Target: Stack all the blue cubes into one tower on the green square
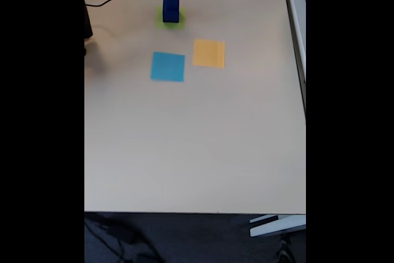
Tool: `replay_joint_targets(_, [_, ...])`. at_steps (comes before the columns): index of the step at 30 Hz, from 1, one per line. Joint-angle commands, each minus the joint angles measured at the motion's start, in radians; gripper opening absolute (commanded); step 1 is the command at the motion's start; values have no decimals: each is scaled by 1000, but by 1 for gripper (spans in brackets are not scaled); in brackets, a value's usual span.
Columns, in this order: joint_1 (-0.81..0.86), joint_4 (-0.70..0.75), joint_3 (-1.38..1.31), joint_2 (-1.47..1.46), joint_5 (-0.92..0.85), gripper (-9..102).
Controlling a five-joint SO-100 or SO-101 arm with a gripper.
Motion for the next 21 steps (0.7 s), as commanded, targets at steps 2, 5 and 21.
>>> replay_joint_targets(2, [-28, 2, -74, -17, 38, 0])
replay_joint_targets(5, [-49, 3, -80, -35, 55, 0])
replay_joint_targets(21, [-72, -18, -83, -84, 38, 0])
